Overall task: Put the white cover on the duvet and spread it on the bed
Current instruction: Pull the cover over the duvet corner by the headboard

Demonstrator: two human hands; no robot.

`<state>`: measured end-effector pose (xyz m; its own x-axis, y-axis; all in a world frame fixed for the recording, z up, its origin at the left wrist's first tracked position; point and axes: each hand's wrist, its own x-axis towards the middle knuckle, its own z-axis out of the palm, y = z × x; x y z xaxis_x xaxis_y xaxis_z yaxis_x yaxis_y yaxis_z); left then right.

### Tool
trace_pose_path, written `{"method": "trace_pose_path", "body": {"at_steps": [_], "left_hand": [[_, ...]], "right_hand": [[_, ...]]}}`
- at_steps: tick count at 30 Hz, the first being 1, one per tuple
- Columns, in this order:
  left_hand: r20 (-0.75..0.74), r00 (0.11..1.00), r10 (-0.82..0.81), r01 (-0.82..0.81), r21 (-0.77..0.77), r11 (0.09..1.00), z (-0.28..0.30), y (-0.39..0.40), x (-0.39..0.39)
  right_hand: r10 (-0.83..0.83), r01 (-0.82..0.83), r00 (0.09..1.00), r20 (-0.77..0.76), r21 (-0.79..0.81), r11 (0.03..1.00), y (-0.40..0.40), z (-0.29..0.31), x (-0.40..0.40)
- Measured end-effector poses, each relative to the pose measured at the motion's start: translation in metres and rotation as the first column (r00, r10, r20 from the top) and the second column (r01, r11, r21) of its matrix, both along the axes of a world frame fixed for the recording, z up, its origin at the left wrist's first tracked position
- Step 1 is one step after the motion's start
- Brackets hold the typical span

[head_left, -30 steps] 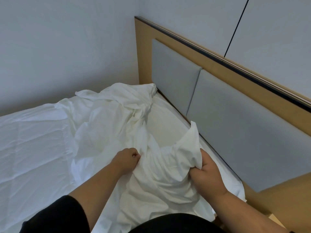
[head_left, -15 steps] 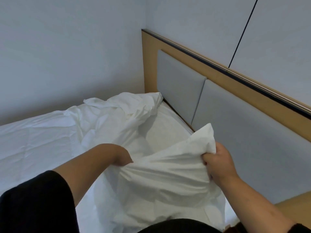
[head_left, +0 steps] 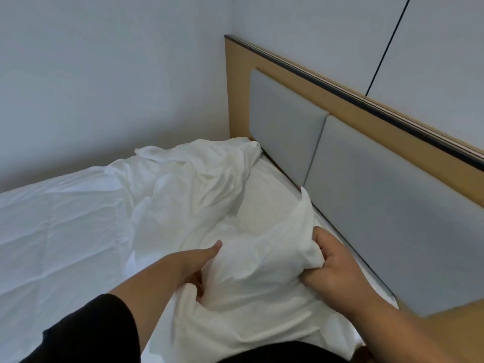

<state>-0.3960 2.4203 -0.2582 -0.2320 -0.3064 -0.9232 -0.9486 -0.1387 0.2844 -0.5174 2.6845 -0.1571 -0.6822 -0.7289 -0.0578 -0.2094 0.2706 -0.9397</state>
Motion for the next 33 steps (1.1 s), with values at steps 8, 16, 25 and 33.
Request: {"method": "trace_pose_path", "body": {"at_steps": [8,16,25,33], "left_hand": [[-0.287,0.920,0.265,-0.258,0.064,0.964,-0.011,0.056,-0.038],[-0.866,0.434,0.247,-0.491,0.002,0.871,0.154,0.065,-0.158],[-0.524,0.626,-0.578,0.245,-0.571,0.783,0.122,0.124,-0.209],[-0.478,0.174,-0.861,0.356,-0.785,0.507,0.084,0.198,-0.171]], "right_hand": [[-0.086,0.085,0.995,0.042,0.019,0.996,0.031,-0.015,-0.010],[-0.301,0.401,0.866,0.398,-0.196,0.895,0.072,-0.024,-0.042],[-0.439,0.493,0.867,0.235,-0.278,0.824,0.123,-0.009,-0.086],[-0.312,0.315,0.922,0.227,0.024,0.949,0.118,-0.034,-0.102]]}}
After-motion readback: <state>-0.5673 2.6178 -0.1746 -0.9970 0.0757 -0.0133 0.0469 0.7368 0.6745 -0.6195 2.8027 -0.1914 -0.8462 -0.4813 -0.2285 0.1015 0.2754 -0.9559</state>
